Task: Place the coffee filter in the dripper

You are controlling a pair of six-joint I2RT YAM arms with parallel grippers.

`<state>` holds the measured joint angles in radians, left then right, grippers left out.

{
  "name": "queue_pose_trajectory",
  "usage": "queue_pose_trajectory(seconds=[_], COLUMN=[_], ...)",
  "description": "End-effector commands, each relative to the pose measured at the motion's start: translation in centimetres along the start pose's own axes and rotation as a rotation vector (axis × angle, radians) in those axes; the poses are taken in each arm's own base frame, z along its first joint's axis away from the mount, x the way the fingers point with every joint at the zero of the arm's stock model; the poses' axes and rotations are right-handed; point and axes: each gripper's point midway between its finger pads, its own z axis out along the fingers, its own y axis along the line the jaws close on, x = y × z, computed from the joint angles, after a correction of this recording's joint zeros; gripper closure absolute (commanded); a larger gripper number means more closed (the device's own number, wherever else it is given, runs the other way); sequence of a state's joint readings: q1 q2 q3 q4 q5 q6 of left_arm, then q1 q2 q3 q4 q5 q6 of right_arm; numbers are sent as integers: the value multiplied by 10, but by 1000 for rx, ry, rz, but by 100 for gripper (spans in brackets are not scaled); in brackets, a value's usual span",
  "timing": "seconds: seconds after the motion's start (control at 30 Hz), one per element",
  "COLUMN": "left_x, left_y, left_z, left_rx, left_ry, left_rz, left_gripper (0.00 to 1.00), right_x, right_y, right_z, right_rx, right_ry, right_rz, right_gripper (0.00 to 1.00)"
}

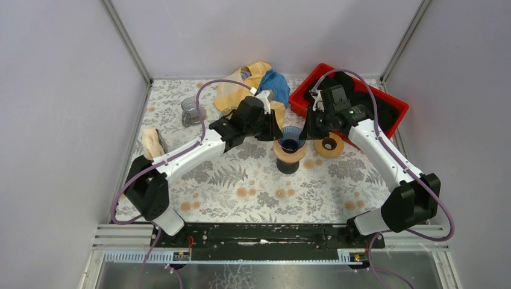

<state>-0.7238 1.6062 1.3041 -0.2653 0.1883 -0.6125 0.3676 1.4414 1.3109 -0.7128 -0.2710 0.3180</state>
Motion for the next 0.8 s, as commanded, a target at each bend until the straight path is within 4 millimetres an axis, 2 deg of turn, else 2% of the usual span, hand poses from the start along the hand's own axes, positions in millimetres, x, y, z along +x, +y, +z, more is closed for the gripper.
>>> queue_pose_trajectory(seconds=[0.0,0.23,0.77], left_x=[-1,10,39], left_y=[-6,-3,9], left_z=[4,9,18], left_rx=[1,-12,-77], left_ry=[1,34,86], left_rz=[32,39,69], left_gripper=[80,87,88], right_x=[12,20,42], right_y=[-9,-16,-35], right_z=[10,15,31], right_rx=[43,68,149], right_ry=[52,82,134], right_rz=[-7,1,-14], right_gripper=[94,95,97])
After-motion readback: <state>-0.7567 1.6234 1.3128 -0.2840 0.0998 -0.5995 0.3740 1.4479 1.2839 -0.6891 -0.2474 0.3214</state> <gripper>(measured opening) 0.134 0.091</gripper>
